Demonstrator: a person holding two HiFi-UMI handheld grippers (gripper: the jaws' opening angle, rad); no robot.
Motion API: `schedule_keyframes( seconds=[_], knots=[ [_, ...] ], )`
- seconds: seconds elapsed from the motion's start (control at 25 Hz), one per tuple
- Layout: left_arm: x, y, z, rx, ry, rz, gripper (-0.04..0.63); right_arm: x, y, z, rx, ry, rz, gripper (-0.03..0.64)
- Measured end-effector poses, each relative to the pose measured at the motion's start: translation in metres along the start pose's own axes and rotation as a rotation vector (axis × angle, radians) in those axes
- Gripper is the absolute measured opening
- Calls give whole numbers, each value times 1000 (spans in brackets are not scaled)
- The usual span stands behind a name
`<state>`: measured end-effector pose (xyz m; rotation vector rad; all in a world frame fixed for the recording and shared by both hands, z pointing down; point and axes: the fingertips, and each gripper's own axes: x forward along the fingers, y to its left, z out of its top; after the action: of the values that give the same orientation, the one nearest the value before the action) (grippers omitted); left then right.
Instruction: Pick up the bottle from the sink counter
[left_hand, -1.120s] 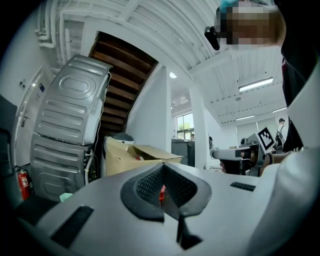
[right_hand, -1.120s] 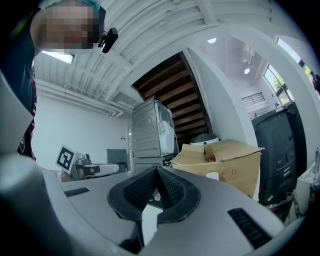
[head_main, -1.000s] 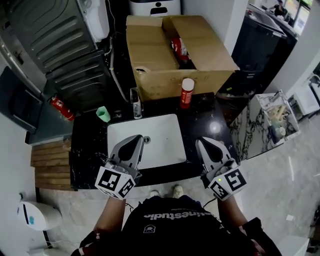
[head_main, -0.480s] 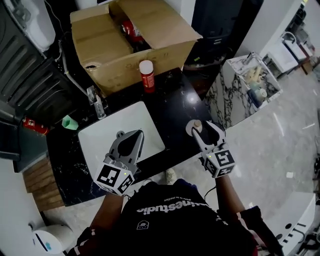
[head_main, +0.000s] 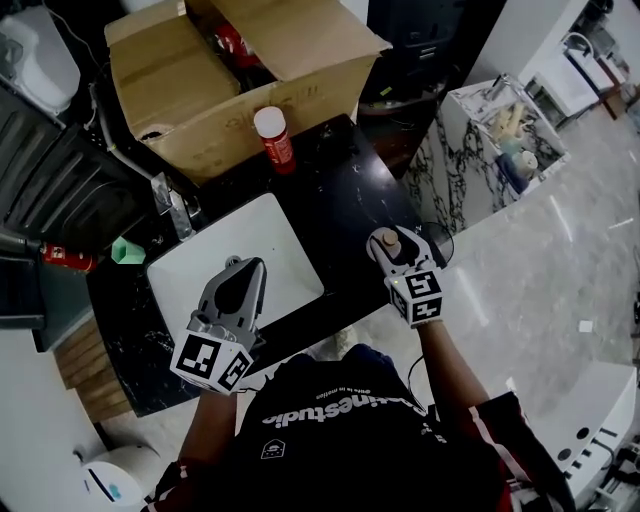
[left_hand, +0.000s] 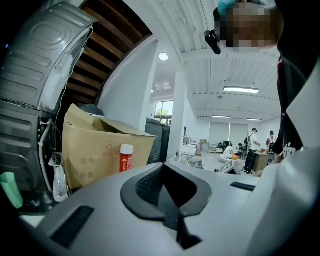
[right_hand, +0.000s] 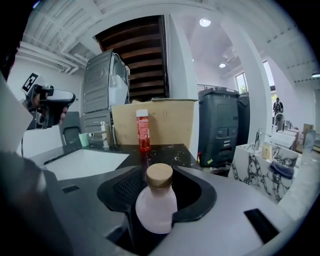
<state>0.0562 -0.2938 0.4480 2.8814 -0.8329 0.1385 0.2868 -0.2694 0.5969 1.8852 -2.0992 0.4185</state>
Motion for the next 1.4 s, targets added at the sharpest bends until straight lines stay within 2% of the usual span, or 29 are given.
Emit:
schedule_keyframes(
  seconds=[0.12,0.44,0.68,0.84,1.08,1.2,1.4],
  knots=[
    [-4,5,-2,-6,3,19,14,6,-4,-4,-21,25,-22,164],
    [-29,15,9,5,-30,78,14,2,6,1,-43,48,15,161],
    [-60,29,18,8,-62,144,14,-8,61,66,-92,-60,127,163],
    [-87,36,29,26,-99,186,14,-25,119,122,-154,-151,246,161],
    [-129,55,41,44,-129,251,14,-55,199,175,-198,-220,428,162],
    [-145,65,49,56,-149,282,14,-64,223,196,-218,-246,468,161],
    [-168,76,59,59,-178,329,14,-69,242,210,-245,-248,475,163]
  ],
)
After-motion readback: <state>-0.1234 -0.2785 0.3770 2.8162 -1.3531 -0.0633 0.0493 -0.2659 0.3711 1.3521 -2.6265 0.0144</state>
